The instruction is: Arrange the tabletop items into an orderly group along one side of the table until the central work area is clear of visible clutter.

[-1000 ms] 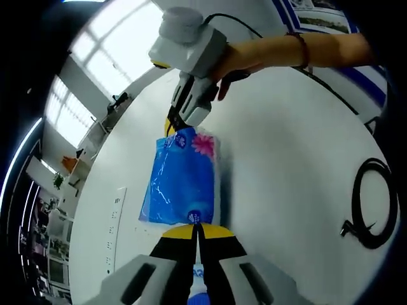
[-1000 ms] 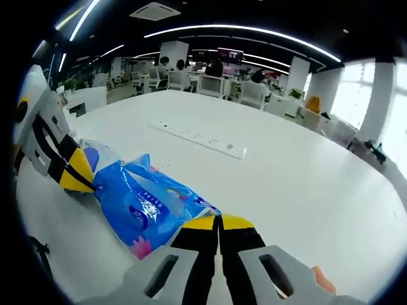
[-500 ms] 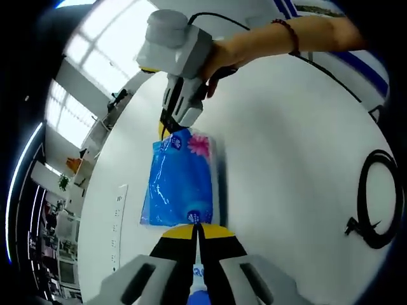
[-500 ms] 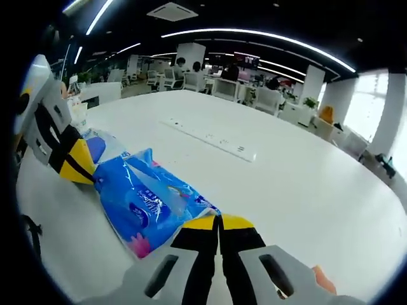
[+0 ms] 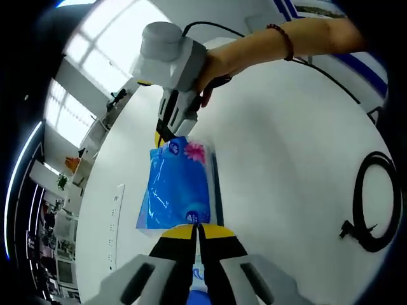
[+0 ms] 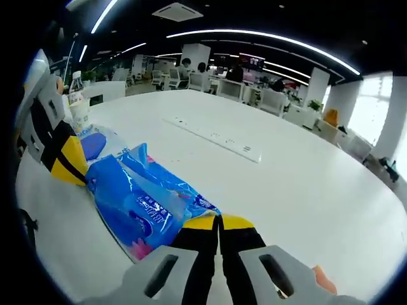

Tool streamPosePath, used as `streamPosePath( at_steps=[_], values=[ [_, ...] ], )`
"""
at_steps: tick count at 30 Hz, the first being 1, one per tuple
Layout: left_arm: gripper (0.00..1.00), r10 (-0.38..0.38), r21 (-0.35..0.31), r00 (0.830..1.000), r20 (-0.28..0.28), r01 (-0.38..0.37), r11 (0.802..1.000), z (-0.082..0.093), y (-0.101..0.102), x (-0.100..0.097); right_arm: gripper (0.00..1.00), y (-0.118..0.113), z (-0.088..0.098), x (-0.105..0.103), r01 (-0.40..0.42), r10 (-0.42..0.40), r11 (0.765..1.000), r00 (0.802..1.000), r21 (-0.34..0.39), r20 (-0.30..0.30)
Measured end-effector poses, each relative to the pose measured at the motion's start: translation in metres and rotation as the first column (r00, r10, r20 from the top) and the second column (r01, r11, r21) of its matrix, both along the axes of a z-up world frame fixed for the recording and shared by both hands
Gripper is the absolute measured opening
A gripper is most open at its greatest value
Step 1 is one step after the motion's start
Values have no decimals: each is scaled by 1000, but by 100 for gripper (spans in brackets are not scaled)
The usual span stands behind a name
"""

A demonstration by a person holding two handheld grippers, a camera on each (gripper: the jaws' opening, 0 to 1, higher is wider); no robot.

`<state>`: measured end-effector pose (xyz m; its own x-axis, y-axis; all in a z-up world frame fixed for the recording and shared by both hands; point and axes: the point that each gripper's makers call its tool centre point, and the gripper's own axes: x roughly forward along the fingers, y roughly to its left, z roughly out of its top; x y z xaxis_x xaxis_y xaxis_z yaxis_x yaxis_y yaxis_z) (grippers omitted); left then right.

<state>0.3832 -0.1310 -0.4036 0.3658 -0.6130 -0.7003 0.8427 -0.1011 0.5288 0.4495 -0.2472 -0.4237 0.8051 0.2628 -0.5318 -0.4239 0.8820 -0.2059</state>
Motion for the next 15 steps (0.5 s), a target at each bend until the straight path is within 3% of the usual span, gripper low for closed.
streamPosePath(
  at_steps=[15],
  values=[
    [9, 7, -10, 1000, -10, -7, 1000, -3, 2, 1, 0, -2, 1, 0, -3, 3, 1000, 1000, -16, 5]
  ],
)
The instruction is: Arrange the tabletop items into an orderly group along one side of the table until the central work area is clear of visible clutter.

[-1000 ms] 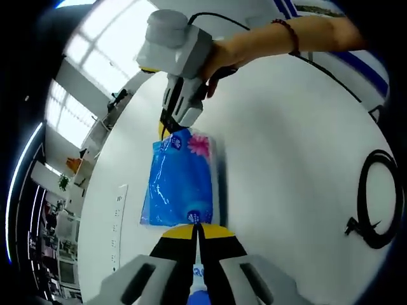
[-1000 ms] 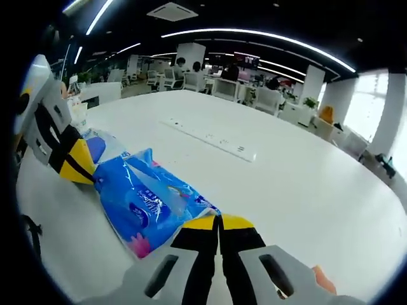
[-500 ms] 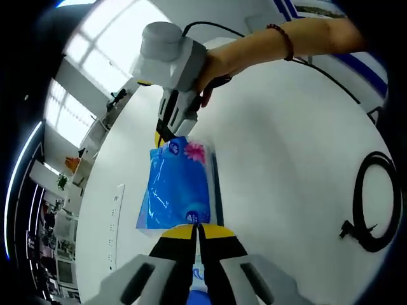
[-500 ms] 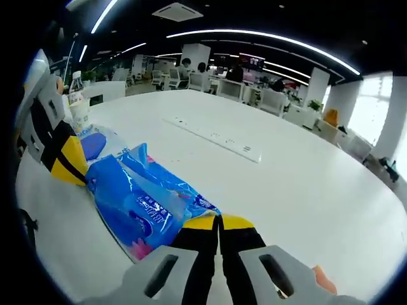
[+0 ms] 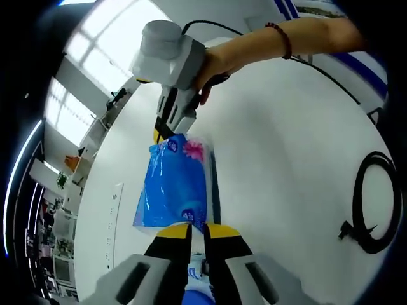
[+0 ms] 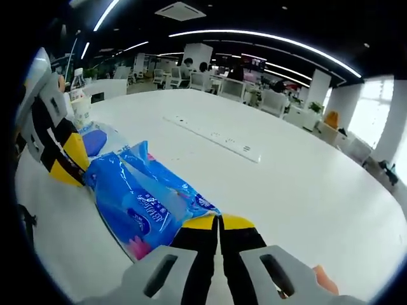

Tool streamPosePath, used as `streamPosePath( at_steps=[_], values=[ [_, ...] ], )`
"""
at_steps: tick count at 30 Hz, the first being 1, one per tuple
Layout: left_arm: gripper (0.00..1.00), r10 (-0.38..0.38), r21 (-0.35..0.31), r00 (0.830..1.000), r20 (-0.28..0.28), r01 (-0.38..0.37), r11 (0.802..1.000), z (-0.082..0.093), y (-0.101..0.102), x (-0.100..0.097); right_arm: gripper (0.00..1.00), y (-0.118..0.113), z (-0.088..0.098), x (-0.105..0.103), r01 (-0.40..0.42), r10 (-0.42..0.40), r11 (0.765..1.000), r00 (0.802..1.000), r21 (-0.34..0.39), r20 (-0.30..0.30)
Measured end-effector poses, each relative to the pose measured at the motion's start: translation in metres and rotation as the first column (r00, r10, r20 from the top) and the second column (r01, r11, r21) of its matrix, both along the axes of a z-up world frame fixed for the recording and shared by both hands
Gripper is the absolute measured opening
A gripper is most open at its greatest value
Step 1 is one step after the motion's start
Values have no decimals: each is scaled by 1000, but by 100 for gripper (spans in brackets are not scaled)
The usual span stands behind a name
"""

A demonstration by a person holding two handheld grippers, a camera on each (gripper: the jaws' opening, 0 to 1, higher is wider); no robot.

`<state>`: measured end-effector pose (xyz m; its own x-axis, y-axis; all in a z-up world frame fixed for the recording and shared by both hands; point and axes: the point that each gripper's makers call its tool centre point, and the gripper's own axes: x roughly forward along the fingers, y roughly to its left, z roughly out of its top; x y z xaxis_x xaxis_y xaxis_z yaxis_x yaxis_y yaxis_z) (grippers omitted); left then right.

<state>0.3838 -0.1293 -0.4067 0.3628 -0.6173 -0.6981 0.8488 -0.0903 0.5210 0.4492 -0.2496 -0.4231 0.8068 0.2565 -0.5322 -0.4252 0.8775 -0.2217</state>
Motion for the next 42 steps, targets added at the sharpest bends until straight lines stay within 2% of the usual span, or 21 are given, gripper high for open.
streamPosePath(
  at_steps=[5, 10, 15, 17, 18, 20, 22, 24, 27, 33, 36, 37, 39, 42],
  values=[
    [15, 7, -34, 999, -36, -8, 999, 1, 2, -3, 2, -11, 5, 5, 26, -26, 1000, 1000, 3, 12],
    [18, 13, -55, 999, -51, -15, 998, 1, 5, -4, 12, -14, 5, 5, 33, -34, 999, 999, 25, 8],
    [33, 29, -92, 997, -72, -36, 995, 4, 6, -3, 20, -18, 4, 5, 44, -45, 999, 999, 27, 16],
    [37, 35, -107, 997, -62, -42, 993, 7, 7, -2, 24, -21, 5, 5, 51, -52, 998, 998, 29, 21],
    [41, 42, -123, 997, -63, -50, 991, 8, 8, -1, 25, -22, 5, 4, 54, -55, 998, 998, 35, 30],
    [52, 50, -187, 993, -103, -69, 980, 12, 5, -4, 28, -23, 6, 3, 54, -56, 997, 998, 53, 40],
    [75, 51, -221, 993, -110, -74, 972, 15, 5, -2, 34, -26, 7, 3, 61, -64, 996, 997, 67, 48],
    [94, 50, -255, 992, -117, -79, 964, 18, 4, -1, 35, -28, 8, 2, 68, -73, 994, 996, 82, 56],
    [89, 51, -247, 992, -117, -79, 966, 17, 5, -2, 38, -30, 8, 1, 72, -78, 992, 996, 100, 53],
    [88, 38, -244, 991, -126, -68, 967, 16, 2, -6, 42, -32, 6, -1, 76, -81, 992, 995, 104, 49],
    [94, 44, -256, 988, -151, -82, 963, 17, 1, -6, 45, -35, 6, -2, 88, -94, 990, 994, 108, 49],
    [99, 55, -273, 985, -166, -99, 957, 18, 0, -5, 46, -36, 6, -2, 90, -96, 990, 994, 105, 54],
    [100, 58, -303, 976, -210, -121, 945, 21, -1, -7, 47, -37, 6, -3, 91, -98, 990, 994, 110, 55],
    [100, 65, -323, 980, -188, -124, 938, 26, 4, -4, 47, -38, 5, -4, 94, -100, 989, 994, 112, 48]
  ],
)
